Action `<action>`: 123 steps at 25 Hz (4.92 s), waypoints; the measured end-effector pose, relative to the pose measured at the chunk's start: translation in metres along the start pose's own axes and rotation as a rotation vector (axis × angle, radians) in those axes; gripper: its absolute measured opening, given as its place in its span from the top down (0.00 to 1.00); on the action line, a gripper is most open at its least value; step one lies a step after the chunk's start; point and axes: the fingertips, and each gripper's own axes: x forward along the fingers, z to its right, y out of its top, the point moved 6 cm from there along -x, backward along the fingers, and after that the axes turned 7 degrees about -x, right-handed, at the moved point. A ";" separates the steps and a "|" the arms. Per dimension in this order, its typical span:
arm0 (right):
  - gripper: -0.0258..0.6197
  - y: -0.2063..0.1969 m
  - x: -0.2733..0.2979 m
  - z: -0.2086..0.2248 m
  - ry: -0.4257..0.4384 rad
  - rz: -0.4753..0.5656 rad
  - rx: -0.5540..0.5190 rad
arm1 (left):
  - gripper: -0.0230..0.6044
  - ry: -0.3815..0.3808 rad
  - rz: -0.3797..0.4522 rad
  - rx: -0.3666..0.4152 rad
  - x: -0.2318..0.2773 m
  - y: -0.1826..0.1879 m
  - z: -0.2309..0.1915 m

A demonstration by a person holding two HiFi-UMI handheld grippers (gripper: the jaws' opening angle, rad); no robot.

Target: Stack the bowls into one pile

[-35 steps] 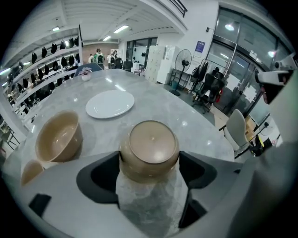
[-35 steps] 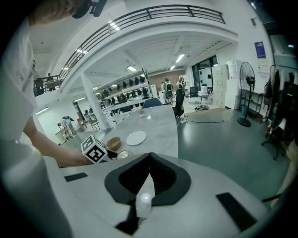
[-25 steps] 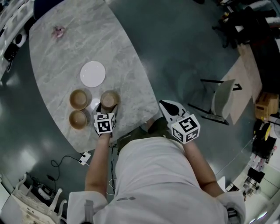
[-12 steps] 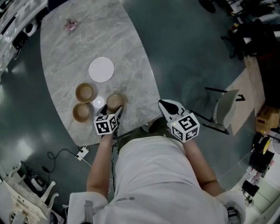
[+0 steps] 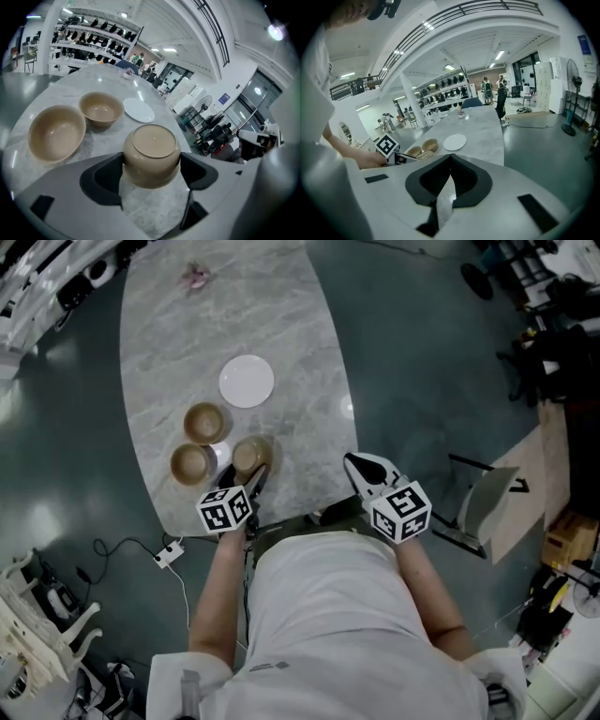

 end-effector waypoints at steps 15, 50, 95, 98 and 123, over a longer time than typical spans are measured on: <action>0.94 0.038 0.067 -0.042 0.173 -0.007 -0.081 | 0.35 0.054 0.216 -0.198 -0.078 0.031 -0.050; 0.94 0.058 0.132 -0.102 0.186 -0.077 -0.120 | 0.36 -0.152 0.272 -0.675 -0.096 0.046 -0.146; 0.94 0.030 0.037 -0.040 0.088 0.007 -0.085 | 0.52 0.091 0.064 0.214 -0.061 0.074 -0.029; 0.94 0.021 0.027 -0.030 0.052 0.006 -0.056 | 0.54 0.126 0.036 0.277 -0.047 0.077 -0.027; 0.94 -0.018 -0.014 0.006 -0.145 -0.036 0.110 | 0.73 0.312 -0.194 0.599 0.041 0.099 -0.047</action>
